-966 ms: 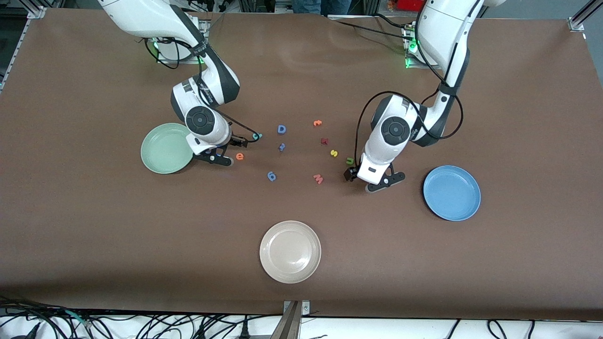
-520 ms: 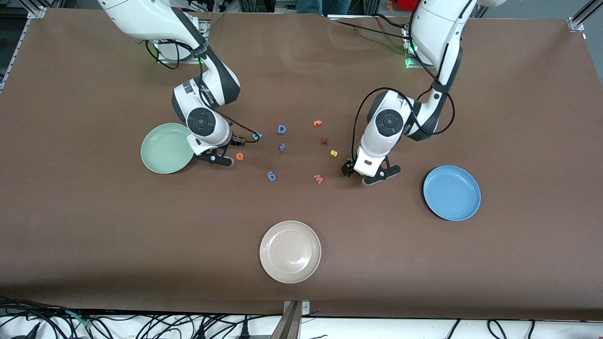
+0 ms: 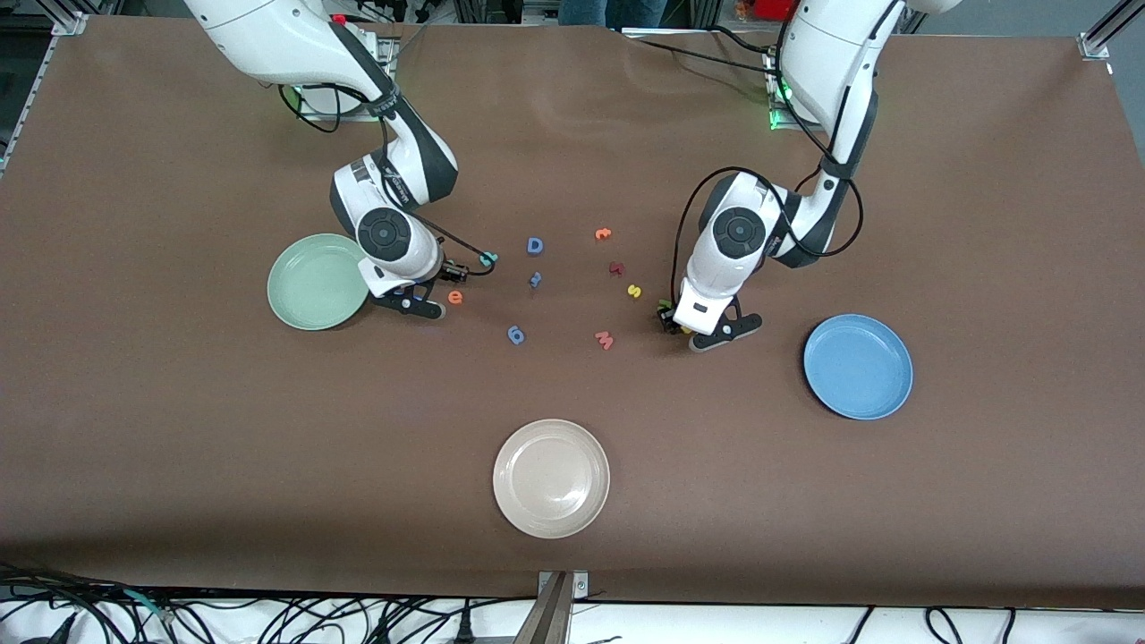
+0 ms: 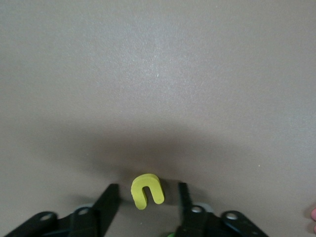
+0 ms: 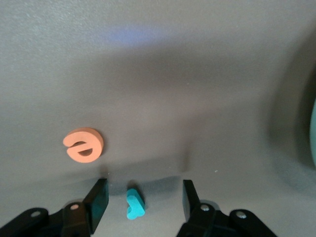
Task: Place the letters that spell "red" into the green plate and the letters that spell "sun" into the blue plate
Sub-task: 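Carry the yellow u to the blue plate while the right gripper carries cyan piece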
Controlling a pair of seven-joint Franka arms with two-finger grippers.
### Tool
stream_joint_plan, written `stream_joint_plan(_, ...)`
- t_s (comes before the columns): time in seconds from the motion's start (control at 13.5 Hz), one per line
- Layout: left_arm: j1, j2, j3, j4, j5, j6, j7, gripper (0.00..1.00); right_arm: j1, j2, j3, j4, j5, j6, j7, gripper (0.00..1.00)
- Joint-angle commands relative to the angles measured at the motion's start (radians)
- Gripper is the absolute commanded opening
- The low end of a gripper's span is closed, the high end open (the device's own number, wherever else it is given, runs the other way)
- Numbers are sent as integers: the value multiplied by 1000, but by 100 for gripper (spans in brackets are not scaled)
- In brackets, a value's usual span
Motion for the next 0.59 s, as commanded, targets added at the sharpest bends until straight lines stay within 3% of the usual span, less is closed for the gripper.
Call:
stream_joint_plan(0.0, -7, -7, 6, -14, 38, 18, -31, 33, 1, -7, 4, -11, -3, 6, 24, 69)
stream_joint_plan(0.15, -8, -7, 7, -14, 38, 18, -31, 17, 2, -13, 10, -13, -1, -3, 52, 69)
stream_joint_plan(0.52, 1, -11, 12, 9, 38, 6, -21, 8, 2, -12, 31, -14, -1, -3, 81, 65)
